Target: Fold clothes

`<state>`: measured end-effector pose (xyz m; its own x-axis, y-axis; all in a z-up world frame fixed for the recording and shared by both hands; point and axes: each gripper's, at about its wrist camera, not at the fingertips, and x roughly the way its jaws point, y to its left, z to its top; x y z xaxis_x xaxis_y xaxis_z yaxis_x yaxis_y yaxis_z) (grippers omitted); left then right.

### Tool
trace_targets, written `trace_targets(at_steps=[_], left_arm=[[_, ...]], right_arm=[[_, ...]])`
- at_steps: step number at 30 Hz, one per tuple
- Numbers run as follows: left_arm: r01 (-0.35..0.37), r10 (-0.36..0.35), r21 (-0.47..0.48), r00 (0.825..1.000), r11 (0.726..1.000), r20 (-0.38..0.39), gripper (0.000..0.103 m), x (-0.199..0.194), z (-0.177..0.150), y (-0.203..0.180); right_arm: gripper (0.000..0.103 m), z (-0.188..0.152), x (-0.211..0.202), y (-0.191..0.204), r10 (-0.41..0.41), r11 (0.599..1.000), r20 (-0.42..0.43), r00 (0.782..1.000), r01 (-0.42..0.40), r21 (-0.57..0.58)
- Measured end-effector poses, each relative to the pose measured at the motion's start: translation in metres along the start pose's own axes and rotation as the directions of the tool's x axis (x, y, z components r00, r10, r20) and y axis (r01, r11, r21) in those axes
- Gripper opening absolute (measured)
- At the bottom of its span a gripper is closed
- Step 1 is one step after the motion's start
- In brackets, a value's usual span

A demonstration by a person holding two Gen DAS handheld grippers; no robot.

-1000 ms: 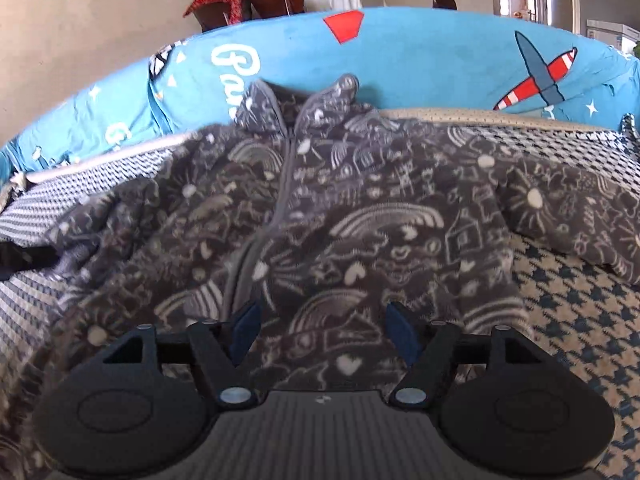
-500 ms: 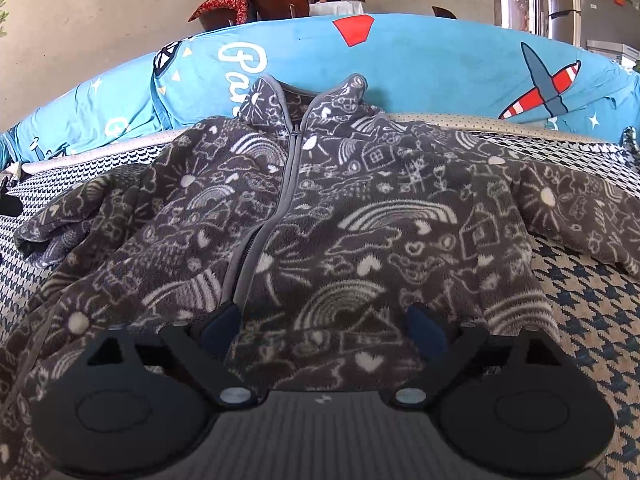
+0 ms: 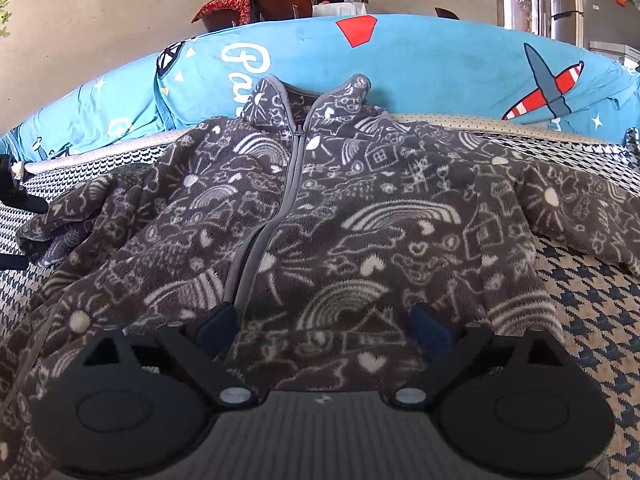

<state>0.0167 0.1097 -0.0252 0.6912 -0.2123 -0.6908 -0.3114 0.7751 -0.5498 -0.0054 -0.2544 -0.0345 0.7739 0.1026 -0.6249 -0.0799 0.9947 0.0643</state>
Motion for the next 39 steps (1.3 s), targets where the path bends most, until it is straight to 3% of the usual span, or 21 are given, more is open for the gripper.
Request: trace_targets(at_steps=[6, 14, 22, 27, 31, 33, 39], left_arm=[[-0.013, 0.013, -0.010, 1.000, 1.000, -0.001, 0.068, 0.013, 0.004, -0.010], [-0.069, 0.068, 0.031, 0.997, 0.997, 0.043, 0.033, 0.019, 0.001, -0.032], [-0.158, 0.140, 0.162, 0.984, 0.974, 0.114, 0.023, 0.017, -0.006, -0.067], [-0.125, 0.089, 0.271, 0.986, 0.954, 0.141, 0.023, 0.013, -0.016, -0.097], [-0.050, 0.001, 0.401, 0.992, 0.915, 0.123, 0.023, 0.013, -0.035, -0.133], [0.005, -0.046, 0.461, 0.996, 0.887, 0.077, 0.023, 0.017, -0.047, -0.151], [0.106, -0.115, 0.640, 0.993, 0.761, -0.027, 0.024, 0.020, -0.094, -0.190]], right_arm=[[0.096, 0.000, 0.000, -0.001, 0.001, 1.000, 0.005, 1.000, -0.001, -0.001], [0.096, -0.001, 0.000, -0.001, 0.006, 1.000, 0.014, 1.000, -0.006, 0.003], [0.096, -0.002, -0.001, -0.002, 0.013, 1.000, 0.023, 1.000, -0.013, 0.011], [0.096, -0.002, -0.003, -0.005, 0.023, 0.999, 0.034, 0.999, -0.024, 0.027], [0.096, -0.002, -0.005, -0.007, 0.031, 0.999, 0.041, 0.999, -0.033, 0.038], [0.096, -0.002, -0.006, -0.008, 0.036, 0.998, 0.045, 0.998, -0.038, 0.044], [0.096, -0.003, -0.007, -0.013, 0.054, 0.996, 0.061, 0.997, -0.059, 0.071]])
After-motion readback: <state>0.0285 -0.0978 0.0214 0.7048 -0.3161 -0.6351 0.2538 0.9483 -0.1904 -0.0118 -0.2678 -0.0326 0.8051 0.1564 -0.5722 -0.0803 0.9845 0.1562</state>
